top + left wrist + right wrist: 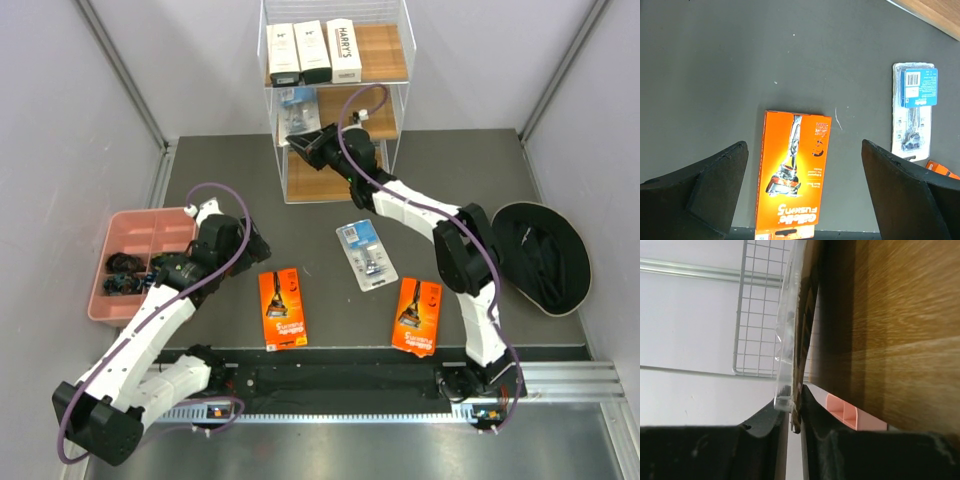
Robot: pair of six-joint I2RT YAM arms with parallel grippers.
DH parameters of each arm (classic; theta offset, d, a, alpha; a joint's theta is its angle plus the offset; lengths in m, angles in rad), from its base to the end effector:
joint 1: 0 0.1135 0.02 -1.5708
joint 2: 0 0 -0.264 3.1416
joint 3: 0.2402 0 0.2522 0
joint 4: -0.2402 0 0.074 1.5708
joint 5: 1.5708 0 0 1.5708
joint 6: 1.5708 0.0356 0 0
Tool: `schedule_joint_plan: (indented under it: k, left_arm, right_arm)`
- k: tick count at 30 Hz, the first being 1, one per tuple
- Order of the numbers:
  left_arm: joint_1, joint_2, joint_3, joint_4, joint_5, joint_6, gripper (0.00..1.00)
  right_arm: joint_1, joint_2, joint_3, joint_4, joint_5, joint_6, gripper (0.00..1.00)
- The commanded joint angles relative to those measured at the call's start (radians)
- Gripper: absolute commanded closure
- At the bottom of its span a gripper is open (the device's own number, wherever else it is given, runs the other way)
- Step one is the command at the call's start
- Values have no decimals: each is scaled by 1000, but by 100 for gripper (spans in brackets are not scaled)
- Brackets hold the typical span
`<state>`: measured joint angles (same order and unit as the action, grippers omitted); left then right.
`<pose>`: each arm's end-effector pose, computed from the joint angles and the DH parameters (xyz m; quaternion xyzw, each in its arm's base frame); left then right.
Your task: Place and organize the shaving razors onto the shelf
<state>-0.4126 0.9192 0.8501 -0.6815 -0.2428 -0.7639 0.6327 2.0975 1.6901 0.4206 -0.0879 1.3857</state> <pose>0.1755 -0.0675 0.2923 -0.2066 0.8879 -0.1272 0.3909 0.4101 0.3046 0.3012 0.2289 0.6641 0.6183 0.3526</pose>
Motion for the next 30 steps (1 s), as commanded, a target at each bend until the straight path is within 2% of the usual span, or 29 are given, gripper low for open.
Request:
schedule_joint_plan:
  k: [1,6,12,15,20,23,26,27,29,30]
  left_arm:
    - [6,-6,-9,23,5,6,1]
    - [6,-2,-8,25,5,11,1]
    - [6,1,-8,22,5,15,1]
    - [6,4,-9,23,7,15,1]
    - [6,7,-11,25,8,14,1]
    - [6,13,-16,28,17,8,1]
    - [6,17,-22,36,26,2,1]
    - [6,18,-23,39,28,0,1]
    - [6,20,-25,42,34,-2,1]
    - [6,23,-25,42,36,-3,1]
  right_arm:
    - [4,21,56,46,14,15,89]
    - [10,12,26,53,77,38,90]
    - [12,50,81,34,62,47,86]
    - [12,59,91,33,44,46,76]
    - [18,55,89,12,-3,29,67]
    - [18,36,44,14,-18,19,59]
    - [18,19,-1,47,-29,19,47]
    - [18,18,-4,44,-32,19,40]
    - [18,10,-9,34,-41,7,34]
    - [19,4,-15,24,-41,1,27]
